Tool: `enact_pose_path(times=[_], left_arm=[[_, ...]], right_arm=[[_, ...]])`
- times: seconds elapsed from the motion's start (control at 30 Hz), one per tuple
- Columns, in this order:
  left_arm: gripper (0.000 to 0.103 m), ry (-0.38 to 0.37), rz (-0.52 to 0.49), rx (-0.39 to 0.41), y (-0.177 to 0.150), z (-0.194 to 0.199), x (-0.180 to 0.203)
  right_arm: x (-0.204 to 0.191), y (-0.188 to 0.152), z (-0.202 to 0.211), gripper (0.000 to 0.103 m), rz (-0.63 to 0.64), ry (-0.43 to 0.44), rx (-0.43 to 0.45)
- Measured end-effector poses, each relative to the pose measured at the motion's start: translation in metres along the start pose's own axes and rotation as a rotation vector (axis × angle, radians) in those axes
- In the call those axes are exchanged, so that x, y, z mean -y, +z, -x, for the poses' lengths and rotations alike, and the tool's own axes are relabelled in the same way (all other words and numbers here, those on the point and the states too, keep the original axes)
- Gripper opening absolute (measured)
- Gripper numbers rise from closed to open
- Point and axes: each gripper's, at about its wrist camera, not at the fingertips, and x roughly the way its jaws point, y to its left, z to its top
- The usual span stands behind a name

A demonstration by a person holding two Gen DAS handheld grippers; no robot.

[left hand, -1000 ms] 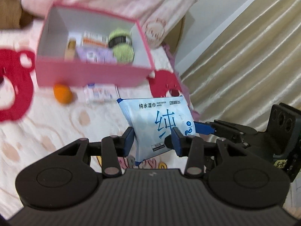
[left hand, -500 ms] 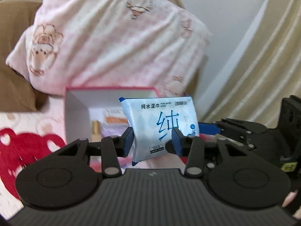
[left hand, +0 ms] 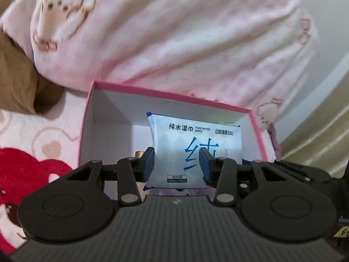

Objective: Organize objects
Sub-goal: 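Lower the wipes pack into the box and open the left tool, then withdraw the left tool and move it toward the white tissue pack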

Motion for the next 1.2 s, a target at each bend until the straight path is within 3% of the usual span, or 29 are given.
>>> enact_pose_path(times=[0.3,0.43,0.6,0.9,1.2], left_arm=[[0.042,0.002,0.108,-0.038,-0.001,-0.052,-0.014],[0.05,0.073,0.052,-0.008,-0.002,-0.049,-0.004],[0.053,0.096,-0.062,-0.006,-0.004,-0.029,0.013],[0.053,0.024,-0.171,-0.079,-0.016,0.032,0.051],[0.053,0.064,-0.306,-0.114,-0.03,0.111,0.076]], right_arm=[[0.013,0.005,-0.035,0.041,0.044,-0.083,-0.05],[0.011,0.002,-0.041,0.04,0.116,-0.244,-0.052],[0.02,-0.004,-0.01,0.041,0.051,-0.181,-0.007],[0.002,-0.007,0.075,0.042,0.071,-0.043,0.019],[-0.019,-0.022,0.153,0.048,0.067,0.028,0.011]])
